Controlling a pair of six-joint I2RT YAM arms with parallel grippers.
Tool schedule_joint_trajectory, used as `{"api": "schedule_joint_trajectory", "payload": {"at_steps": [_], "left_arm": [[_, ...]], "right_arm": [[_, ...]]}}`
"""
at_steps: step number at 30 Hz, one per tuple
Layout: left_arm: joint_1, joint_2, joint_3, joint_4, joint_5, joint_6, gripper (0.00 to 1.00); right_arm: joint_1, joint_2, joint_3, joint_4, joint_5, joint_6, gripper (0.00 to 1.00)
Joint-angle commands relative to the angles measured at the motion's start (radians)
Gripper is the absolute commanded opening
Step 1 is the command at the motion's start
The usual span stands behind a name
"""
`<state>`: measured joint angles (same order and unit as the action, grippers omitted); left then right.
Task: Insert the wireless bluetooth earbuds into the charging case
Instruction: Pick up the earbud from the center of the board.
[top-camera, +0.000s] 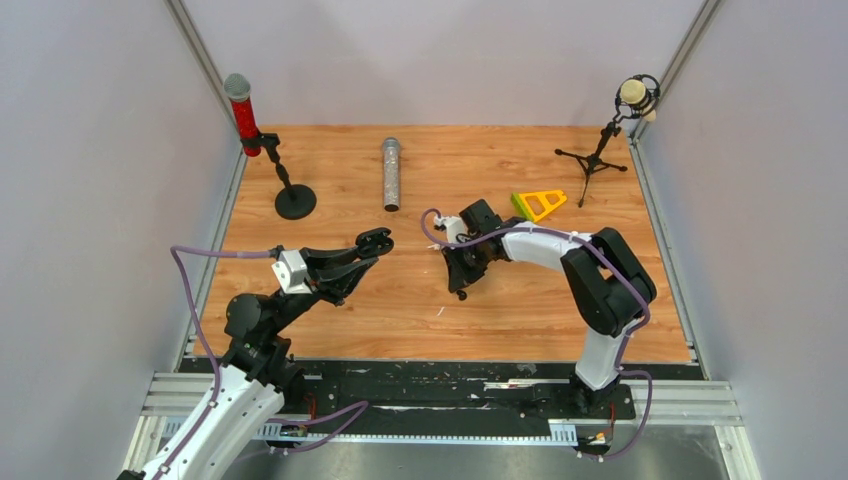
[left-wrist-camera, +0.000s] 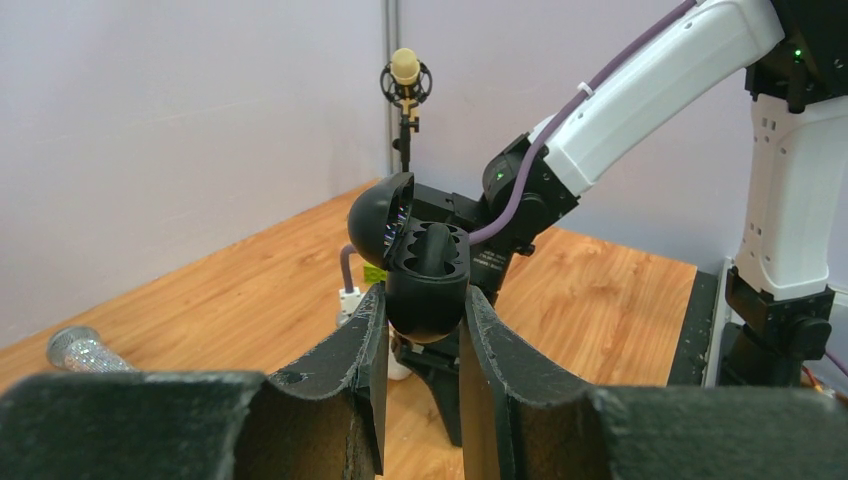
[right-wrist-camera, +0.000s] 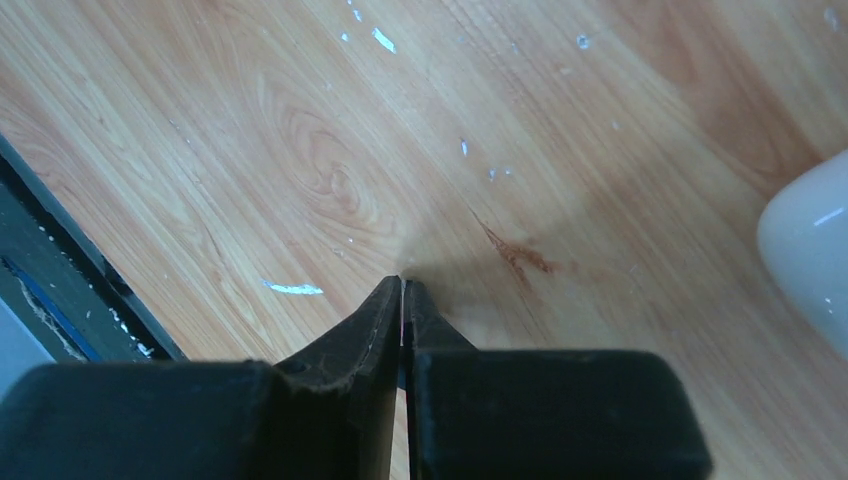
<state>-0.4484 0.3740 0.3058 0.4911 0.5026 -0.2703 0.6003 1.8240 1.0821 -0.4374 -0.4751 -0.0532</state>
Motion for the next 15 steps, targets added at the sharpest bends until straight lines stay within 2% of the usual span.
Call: {"api": "schedule_joint_trajectory", "payload": {"at_steps": [1, 8, 15], "left_arm": [[0.001, -0.009, 0.014, 0.040, -0.006, 0.018, 0.00], [0.001, -0.011, 0.014, 0.042, -0.006, 0.017, 0.00], [0.002, -0.012, 0.015, 0.042, -0.007, 0.019, 0.00]], "right_arm": [[-0.032, -0.013, -0.026, -0.020, 0.018, 0.061, 0.07], [-0.084, -0.052, -0.049, -0.027, 0.041, 0.112, 0.08], [-0.087, -0.104, -0.105, -0.046, -0.003, 0.155, 0.07]]}}
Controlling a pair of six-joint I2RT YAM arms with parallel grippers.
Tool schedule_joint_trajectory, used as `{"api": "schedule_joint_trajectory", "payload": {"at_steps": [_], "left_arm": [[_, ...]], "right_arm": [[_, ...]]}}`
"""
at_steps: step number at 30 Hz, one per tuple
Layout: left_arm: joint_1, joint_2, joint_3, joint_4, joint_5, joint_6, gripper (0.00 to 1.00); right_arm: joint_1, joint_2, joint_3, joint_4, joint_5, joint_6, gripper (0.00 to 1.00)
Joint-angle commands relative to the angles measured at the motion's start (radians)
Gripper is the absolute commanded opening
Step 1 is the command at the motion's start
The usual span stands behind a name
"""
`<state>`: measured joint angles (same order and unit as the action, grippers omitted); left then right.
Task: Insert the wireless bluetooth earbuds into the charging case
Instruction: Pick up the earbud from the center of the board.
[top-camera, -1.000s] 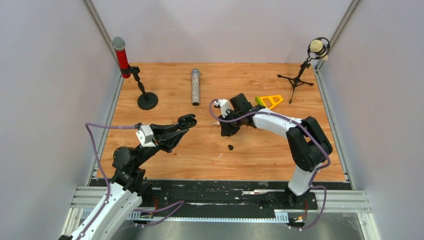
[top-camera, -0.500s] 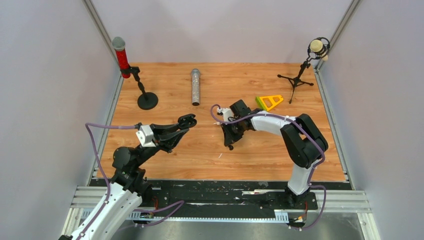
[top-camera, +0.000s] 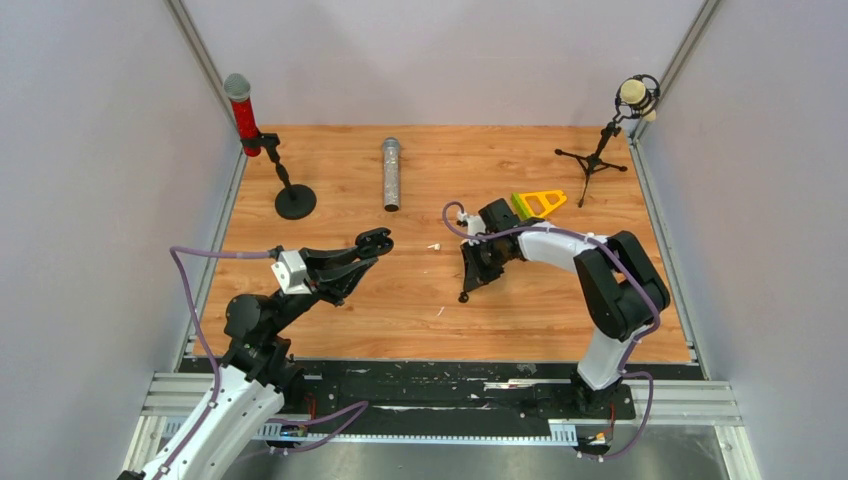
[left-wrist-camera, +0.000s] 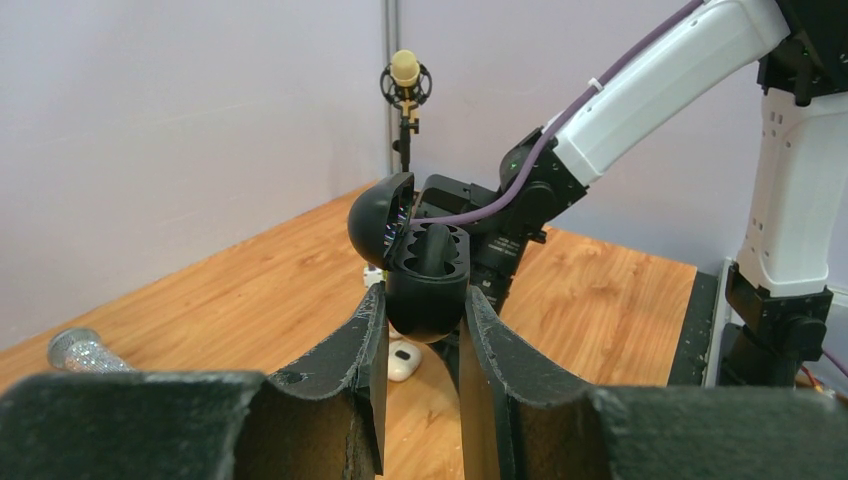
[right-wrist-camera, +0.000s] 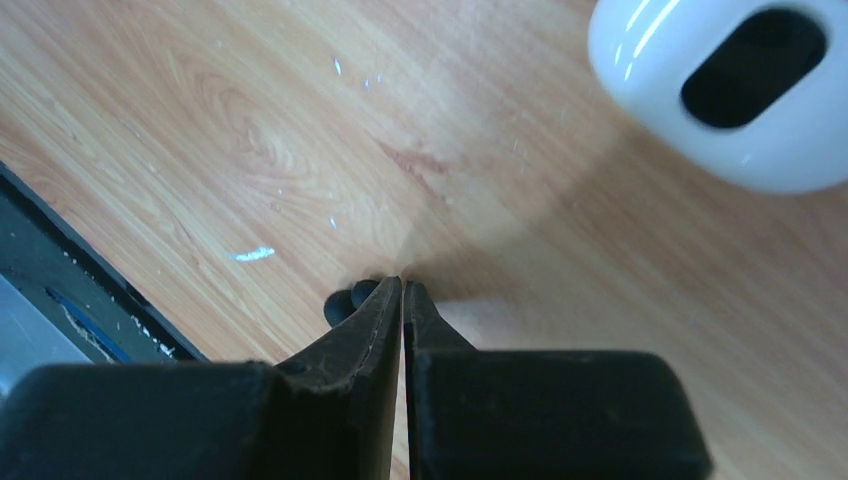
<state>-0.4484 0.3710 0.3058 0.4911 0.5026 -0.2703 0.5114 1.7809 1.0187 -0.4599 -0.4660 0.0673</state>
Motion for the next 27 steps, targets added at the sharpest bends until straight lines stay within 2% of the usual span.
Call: {"api": "schedule_joint_trajectory", "payload": {"at_steps": [1, 10, 12, 16, 19, 22, 25, 27], "left_arm": [[0.001, -0.008, 0.014, 0.044, -0.005, 0.018, 0.00], [0.002, -0.007, 0.014, 0.041, -0.006, 0.016, 0.00], [0.001, -0.005, 0.014, 0.045, -0.004, 0.016, 0.00], [0.002, -0.005, 0.014, 0.046, -0.001, 0.016, 0.00], [0.002, -0.007, 0.013, 0.045, -0.001, 0.017, 0.00], [0.002, -0.007, 0.013, 0.047, -0.002, 0.020, 0.00], [0.002, -0.009, 0.013, 0.044, -0.004, 0.022, 0.00], [0.002, -0.010, 0.014, 0.044, -0.004, 0.021, 0.00]], "right_arm": [[0.003, -0.072, -0.050, -0.021, -0.025, 0.039, 0.07], [0.018, -0.105, -0.113, -0.015, -0.110, 0.123, 0.08], [0.030, -0.120, -0.117, -0.017, -0.084, 0.127, 0.09], [0.030, -0.191, -0.094, -0.049, 0.018, 0.106, 0.20], [0.049, -0.302, -0.087, -0.044, 0.065, 0.020, 0.36], [0.163, -0.379, -0.122, -0.018, 0.134, -0.201, 0.49], [0.293, -0.428, -0.190, 0.044, 0.220, -0.366, 0.54], [0.305, -0.439, -0.221, 0.081, 0.231, -0.397, 0.54]]}}
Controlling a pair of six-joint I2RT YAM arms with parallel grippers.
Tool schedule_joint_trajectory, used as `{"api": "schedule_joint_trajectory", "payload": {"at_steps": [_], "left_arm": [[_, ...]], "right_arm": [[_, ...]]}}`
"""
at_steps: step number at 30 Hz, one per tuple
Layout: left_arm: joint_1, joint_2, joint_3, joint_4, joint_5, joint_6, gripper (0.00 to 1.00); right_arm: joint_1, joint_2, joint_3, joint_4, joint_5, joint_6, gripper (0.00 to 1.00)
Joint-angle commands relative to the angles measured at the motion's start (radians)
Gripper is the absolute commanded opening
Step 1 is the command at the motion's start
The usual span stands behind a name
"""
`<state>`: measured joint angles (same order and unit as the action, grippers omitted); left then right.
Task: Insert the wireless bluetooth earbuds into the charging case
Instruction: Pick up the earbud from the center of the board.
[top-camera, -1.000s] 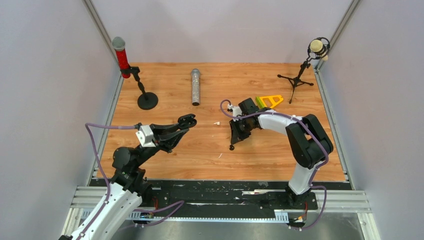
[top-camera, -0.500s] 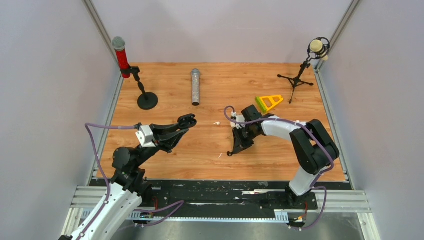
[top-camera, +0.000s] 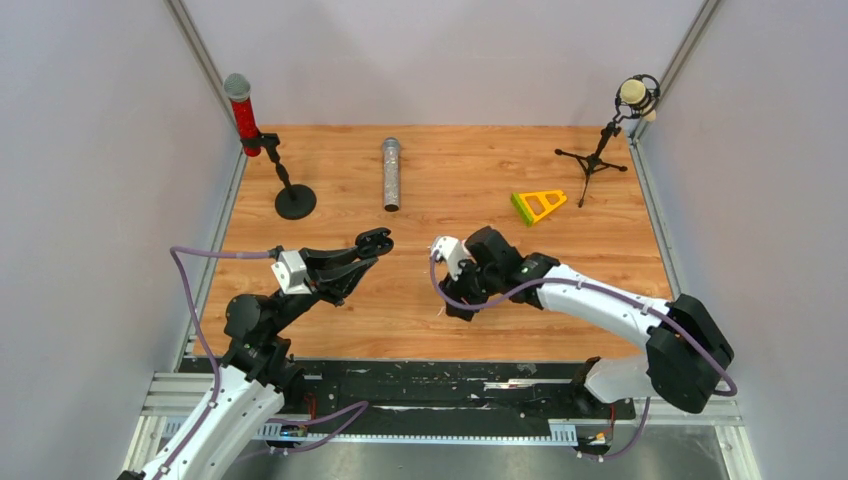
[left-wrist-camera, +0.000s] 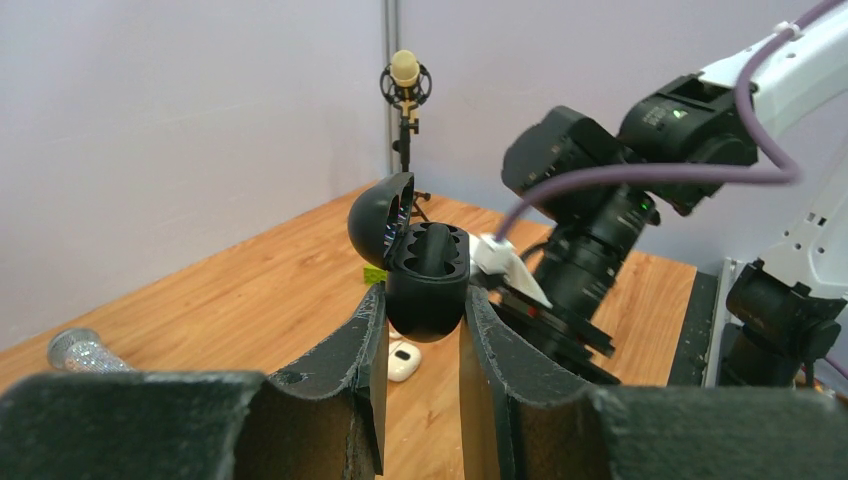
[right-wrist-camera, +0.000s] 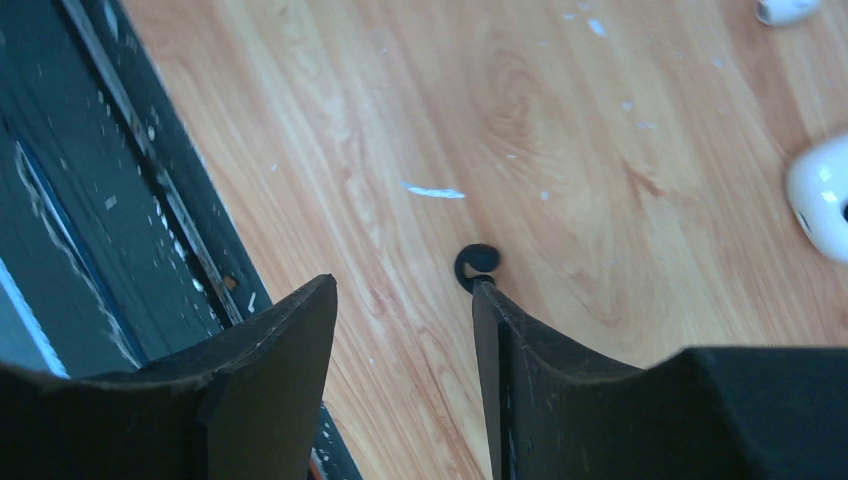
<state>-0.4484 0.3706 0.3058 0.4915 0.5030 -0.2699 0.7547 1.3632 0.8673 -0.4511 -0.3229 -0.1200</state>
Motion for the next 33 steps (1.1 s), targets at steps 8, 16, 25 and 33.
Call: {"api": "schedule_joint_trajectory", "payload": {"at_steps": [8, 16, 25, 33], "left_arm": [[0.002, -0.009, 0.013, 0.043, -0.004, 0.023, 0.00], [0.001, -0.010, 0.013, 0.041, -0.003, 0.024, 0.00], [0.002, -0.010, 0.013, 0.042, -0.002, 0.023, 0.00], [0.002, -0.007, 0.012, 0.046, -0.001, 0.022, 0.00]], "right_arm": [[0.097, 0.091, -0.021, 0.037, 0.089, -0.251, 0.48], [0.097, 0.178, 0.025, 0.034, 0.053, -0.199, 0.40], [0.091, 0.230, 0.031, 0.034, 0.082, -0.171, 0.36], [0.104, 0.162, 0.077, 0.007, 0.106, -0.108, 0.41]]}}
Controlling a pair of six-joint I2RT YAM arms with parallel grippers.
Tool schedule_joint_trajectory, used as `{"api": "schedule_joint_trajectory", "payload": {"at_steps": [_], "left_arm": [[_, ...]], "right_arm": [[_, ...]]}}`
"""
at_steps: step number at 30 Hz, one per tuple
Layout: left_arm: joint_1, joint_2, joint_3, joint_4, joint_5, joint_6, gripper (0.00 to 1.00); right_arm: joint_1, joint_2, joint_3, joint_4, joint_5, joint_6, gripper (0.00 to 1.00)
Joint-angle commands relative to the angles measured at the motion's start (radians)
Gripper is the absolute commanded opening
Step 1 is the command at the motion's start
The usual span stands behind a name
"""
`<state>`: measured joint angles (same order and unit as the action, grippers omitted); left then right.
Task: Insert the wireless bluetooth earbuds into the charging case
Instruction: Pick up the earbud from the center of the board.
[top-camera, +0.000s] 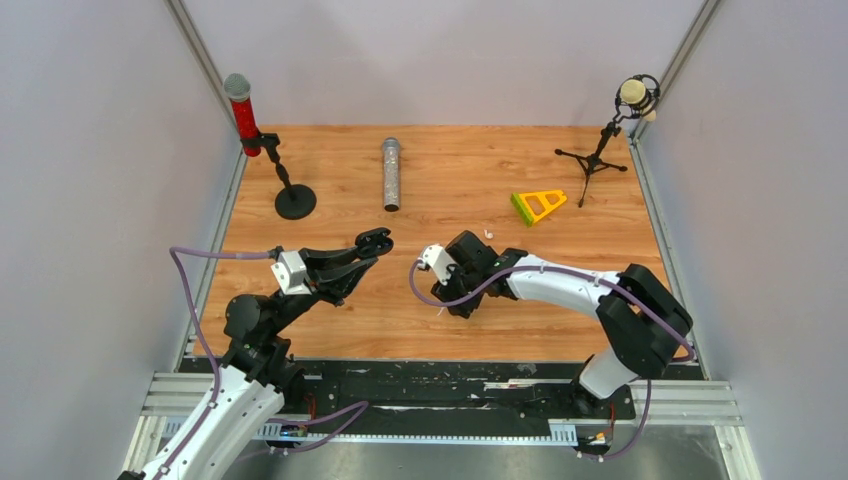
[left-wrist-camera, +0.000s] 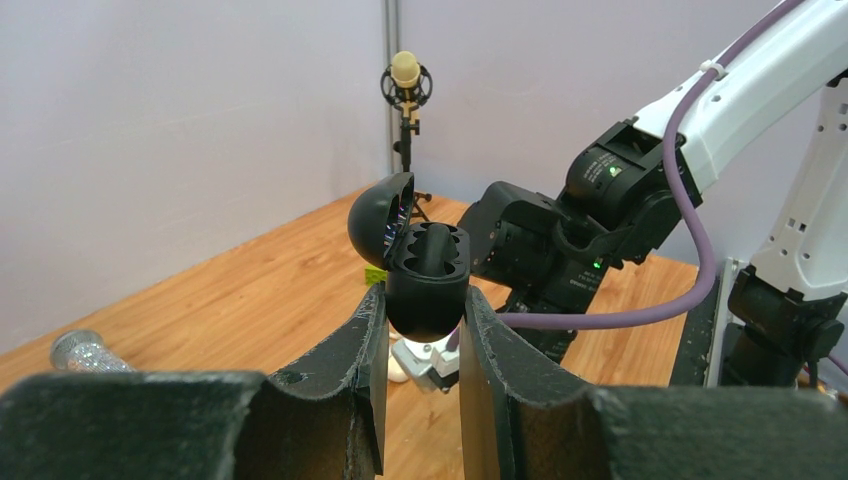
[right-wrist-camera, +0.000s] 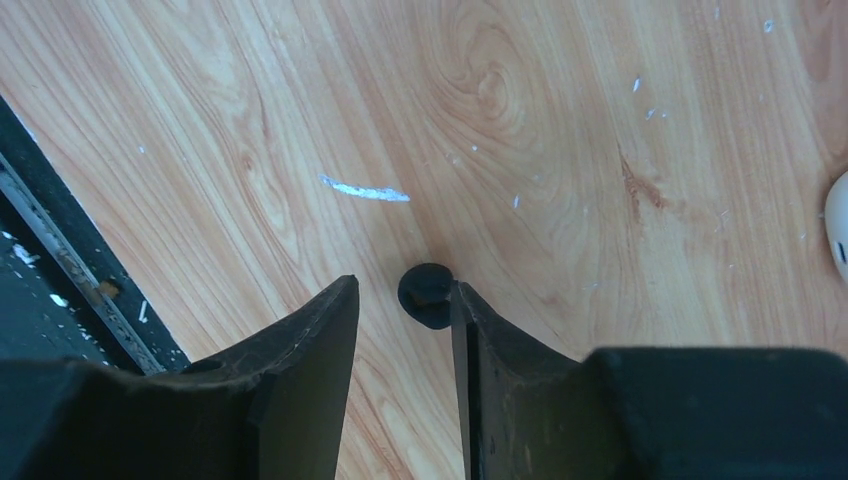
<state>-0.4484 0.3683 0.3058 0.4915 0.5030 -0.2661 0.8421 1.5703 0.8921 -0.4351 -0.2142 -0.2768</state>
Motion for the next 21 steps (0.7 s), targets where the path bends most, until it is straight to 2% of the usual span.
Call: {"api": "schedule_joint_trajectory", "payload": {"at_steps": [1, 4, 9, 21], "left_arm": [[0.002, -0.005, 0.013, 0.046, -0.001, 0.019, 0.00], [0.002, -0.005, 0.012, 0.046, 0.000, 0.019, 0.00], [0.002, -0.004, 0.012, 0.048, -0.001, 0.018, 0.00], [0.002, -0.001, 0.012, 0.045, -0.005, 0.015, 0.00]], "right_arm": [[0.022, -0.055, 0.050, -0.014, 0.002, 0.056, 0.42], [0.036, -0.083, 0.030, -0.015, 0.015, 0.064, 0.41], [0.039, -0.052, 0.001, -0.037, 0.004, 0.085, 0.34], [0.028, -0.016, 0.006, -0.040, -0.002, 0.111, 0.31]]}}
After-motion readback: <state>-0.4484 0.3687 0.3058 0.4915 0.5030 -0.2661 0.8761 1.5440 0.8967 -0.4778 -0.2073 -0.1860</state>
